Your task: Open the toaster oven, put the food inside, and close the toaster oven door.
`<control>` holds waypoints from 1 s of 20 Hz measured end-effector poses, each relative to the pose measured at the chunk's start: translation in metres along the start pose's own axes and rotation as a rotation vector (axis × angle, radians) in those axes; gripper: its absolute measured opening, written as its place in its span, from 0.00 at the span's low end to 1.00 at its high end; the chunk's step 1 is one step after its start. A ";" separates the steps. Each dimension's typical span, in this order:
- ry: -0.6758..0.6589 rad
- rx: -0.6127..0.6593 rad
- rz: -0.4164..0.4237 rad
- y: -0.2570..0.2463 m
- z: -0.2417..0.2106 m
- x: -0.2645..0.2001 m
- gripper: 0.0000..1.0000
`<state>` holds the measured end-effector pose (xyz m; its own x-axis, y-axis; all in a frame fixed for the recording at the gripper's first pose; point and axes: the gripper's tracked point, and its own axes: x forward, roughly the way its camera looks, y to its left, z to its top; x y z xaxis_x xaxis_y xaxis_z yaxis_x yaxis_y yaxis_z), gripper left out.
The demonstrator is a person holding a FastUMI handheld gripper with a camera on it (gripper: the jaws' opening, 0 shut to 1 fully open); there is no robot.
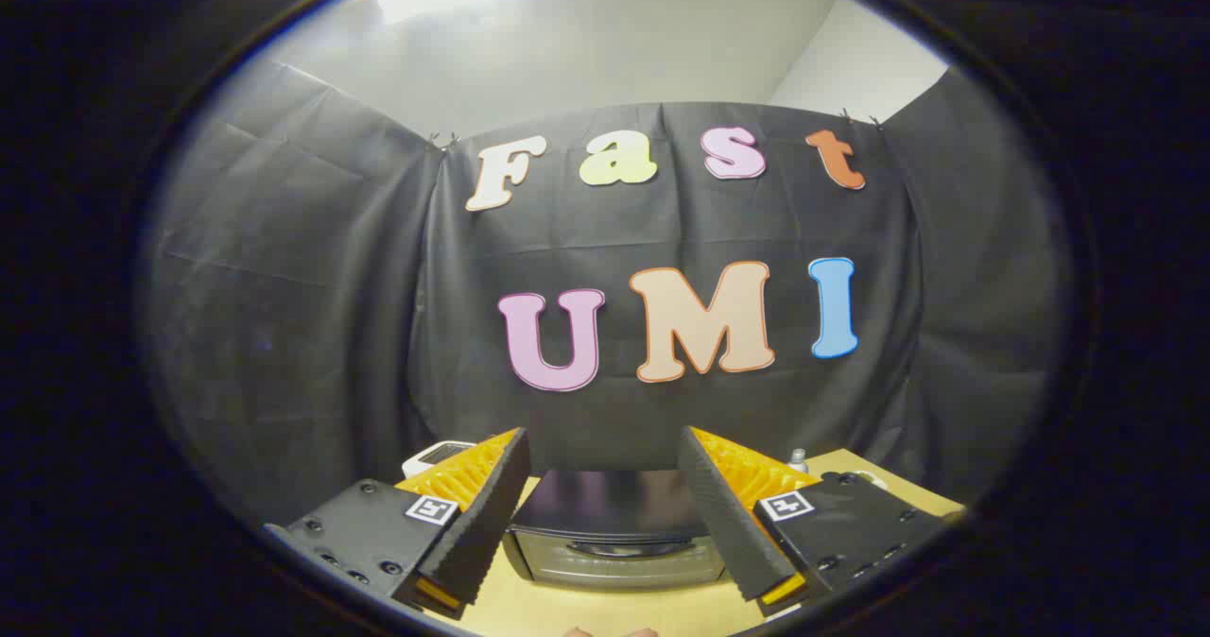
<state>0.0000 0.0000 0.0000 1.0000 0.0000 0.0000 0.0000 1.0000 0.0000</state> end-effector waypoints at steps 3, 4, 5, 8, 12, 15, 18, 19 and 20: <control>0.012 -0.011 -0.011 0.001 0.001 -0.005 1.00; 0.014 -0.010 -0.014 0.001 0.002 -0.007 1.00; 0.013 -0.007 -0.017 0.001 0.002 -0.009 1.00; 0.005 0.006 -0.024 -0.001 0.008 -0.014 1.00; -0.011 0.009 -0.033 -0.004 0.013 -0.021 1.00; -0.014 0.022 -0.038 -0.006 0.014 -0.022 1.00; -0.005 0.014 -0.053 -0.012 0.010 -0.020 1.00; 0.003 0.011 -0.058 -0.013 0.006 -0.018 1.00; 0.013 0.010 -0.062 -0.015 0.001 -0.014 1.00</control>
<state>-0.0145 -0.0146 0.0015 0.9980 -0.0619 -0.0134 0.0621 0.9980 0.0091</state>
